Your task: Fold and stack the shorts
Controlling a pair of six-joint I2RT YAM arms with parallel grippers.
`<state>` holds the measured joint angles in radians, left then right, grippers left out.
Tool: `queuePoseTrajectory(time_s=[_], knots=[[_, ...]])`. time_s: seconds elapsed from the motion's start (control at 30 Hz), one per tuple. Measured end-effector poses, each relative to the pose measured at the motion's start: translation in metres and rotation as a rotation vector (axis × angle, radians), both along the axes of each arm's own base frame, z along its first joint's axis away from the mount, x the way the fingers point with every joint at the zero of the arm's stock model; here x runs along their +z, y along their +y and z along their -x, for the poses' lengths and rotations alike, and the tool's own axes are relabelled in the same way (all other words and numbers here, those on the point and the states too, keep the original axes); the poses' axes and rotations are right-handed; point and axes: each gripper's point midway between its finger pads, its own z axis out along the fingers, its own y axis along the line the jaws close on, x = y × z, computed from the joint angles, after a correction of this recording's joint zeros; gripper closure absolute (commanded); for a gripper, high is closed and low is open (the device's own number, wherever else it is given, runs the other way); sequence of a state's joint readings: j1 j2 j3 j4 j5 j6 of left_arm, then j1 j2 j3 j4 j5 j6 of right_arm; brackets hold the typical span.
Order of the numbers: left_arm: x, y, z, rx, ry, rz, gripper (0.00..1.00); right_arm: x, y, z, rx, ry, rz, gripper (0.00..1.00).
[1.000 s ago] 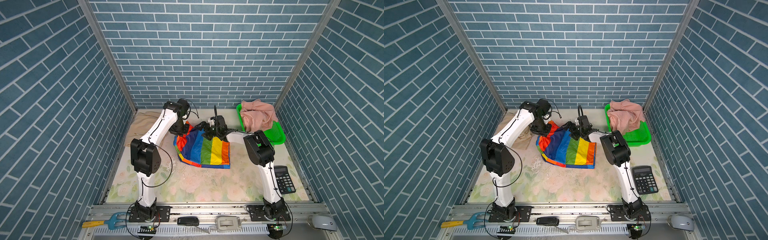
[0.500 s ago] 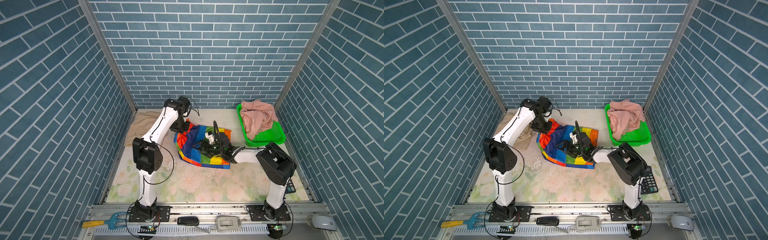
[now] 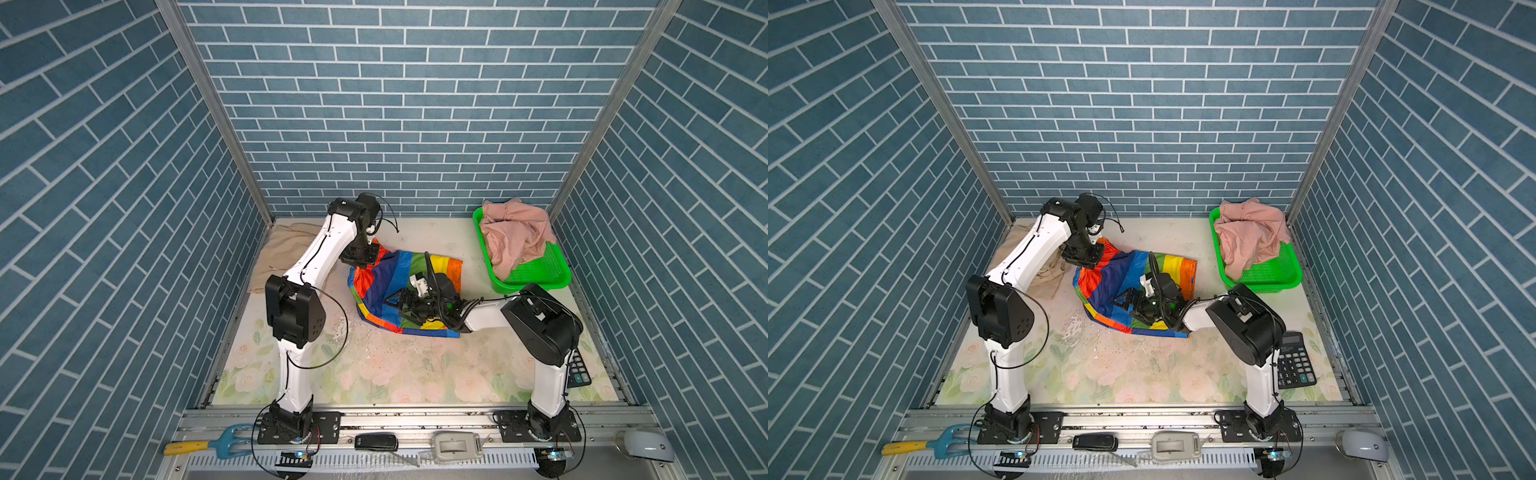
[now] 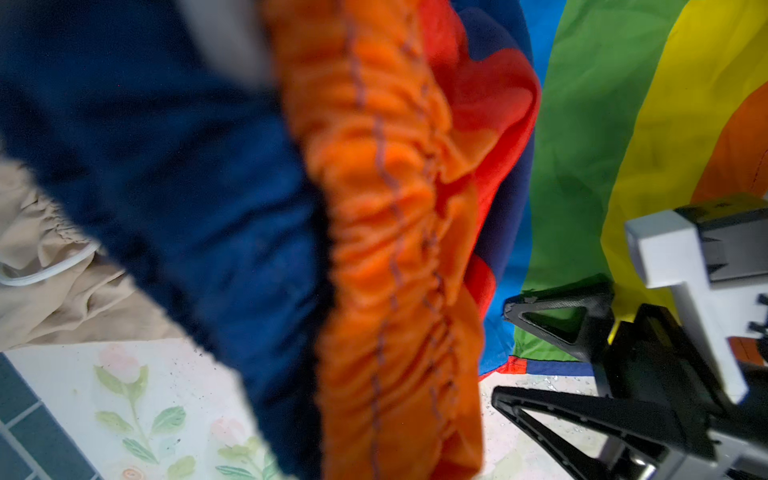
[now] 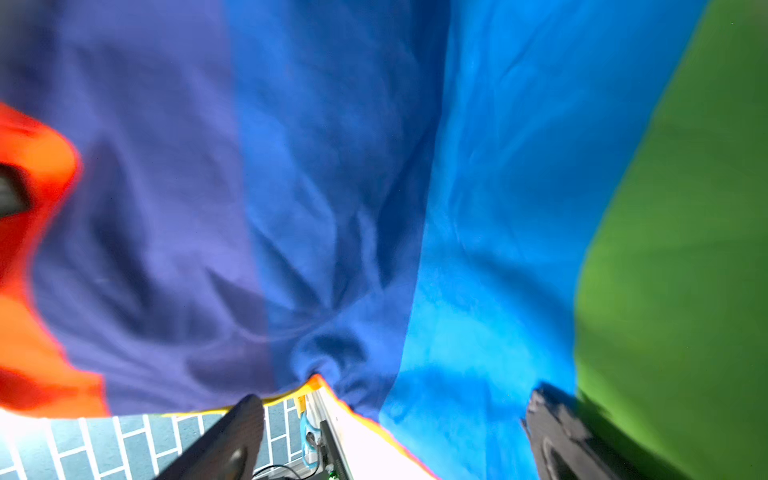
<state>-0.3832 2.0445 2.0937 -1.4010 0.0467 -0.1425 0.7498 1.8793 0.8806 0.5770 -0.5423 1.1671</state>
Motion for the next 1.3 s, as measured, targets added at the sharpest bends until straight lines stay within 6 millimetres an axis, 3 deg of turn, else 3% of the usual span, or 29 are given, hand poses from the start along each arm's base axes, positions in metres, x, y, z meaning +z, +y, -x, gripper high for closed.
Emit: queuePoseTrajectory(time_s=[0.17,0.27,0.37,0.53,0.73,0.87,1.0,1.13,1.3], knots=[[0.000,0.001,0.000,0.000,0.000,-0.006,1.00,0.051,-0.061,-0.035,-0.097,-0.119,0.083,0.01],[0.000,0.007,0.000,-0.002,-0.004,-0.041,1.00,0.065,-0.101,-0.064,-0.160,-0.181,0.219,0.01],[0.000,0.017,0.000,-0.004,-0.007,-0.088,1.00,0.059,-0.127,-0.076,-0.164,-0.204,0.393,0.02],[0.004,0.029,0.000,-0.003,-0.012,-0.142,1.00,0.022,-0.152,-0.068,-0.087,-0.170,0.633,0.10],[0.018,0.040,-0.004,-0.011,-0.047,-0.195,1.00,-0.024,-0.167,-0.053,-0.009,-0.074,0.757,0.20],[0.016,0.043,-0.003,-0.012,-0.037,-0.218,1.00,-0.038,-0.168,-0.050,0.007,-0.039,0.771,0.23],[0.011,0.041,-0.006,-0.016,-0.024,-0.226,1.00,-0.047,-0.164,-0.049,0.021,-0.018,0.762,0.33],[0.001,0.032,-0.009,-0.033,-0.008,-0.233,1.00,-0.050,-0.156,-0.051,0.034,-0.024,0.747,0.43],[-0.009,0.001,-0.005,-0.094,0.008,-0.237,1.00,-0.052,-0.149,-0.053,0.037,-0.032,0.736,0.51]])
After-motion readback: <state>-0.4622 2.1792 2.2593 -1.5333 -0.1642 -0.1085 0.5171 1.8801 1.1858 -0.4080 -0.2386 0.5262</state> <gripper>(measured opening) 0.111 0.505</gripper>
